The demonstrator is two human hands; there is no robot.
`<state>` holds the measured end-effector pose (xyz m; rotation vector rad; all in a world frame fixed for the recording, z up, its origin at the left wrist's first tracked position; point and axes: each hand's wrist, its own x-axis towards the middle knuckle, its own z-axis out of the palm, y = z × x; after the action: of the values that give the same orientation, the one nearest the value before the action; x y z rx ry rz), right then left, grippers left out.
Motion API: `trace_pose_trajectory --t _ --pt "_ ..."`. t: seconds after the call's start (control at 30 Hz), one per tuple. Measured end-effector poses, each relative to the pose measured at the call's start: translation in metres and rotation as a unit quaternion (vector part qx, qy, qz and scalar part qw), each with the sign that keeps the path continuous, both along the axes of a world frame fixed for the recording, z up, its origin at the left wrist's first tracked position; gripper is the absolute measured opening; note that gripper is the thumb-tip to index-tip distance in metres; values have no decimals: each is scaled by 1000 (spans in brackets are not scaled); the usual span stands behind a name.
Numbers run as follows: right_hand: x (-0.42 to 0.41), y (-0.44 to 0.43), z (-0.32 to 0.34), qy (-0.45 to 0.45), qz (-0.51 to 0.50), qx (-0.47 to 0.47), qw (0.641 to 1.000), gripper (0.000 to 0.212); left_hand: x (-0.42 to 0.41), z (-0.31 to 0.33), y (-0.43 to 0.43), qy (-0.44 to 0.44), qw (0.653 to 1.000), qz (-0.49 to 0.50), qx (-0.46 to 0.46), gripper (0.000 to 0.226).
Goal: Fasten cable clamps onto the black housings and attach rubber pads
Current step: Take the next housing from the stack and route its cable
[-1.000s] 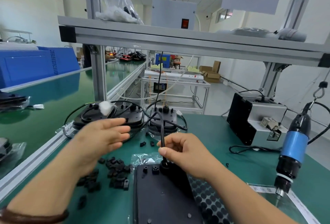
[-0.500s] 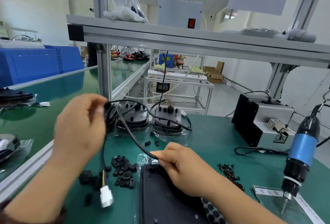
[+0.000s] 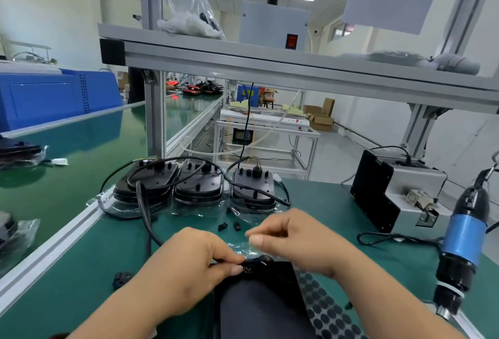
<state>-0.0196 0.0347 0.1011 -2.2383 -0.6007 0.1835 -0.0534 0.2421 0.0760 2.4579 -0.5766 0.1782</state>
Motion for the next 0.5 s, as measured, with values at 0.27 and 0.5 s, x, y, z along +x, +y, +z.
trace_pose_trajectory --t 0.27,0.5 --pt "75 80 -9 -90 -49 -210 972 20 1 -2 1 8 1000 20 3 20" --pt "89 98 -18 -119 -19 -341 932 30 6 -5 7 4 1000 19 17 21"
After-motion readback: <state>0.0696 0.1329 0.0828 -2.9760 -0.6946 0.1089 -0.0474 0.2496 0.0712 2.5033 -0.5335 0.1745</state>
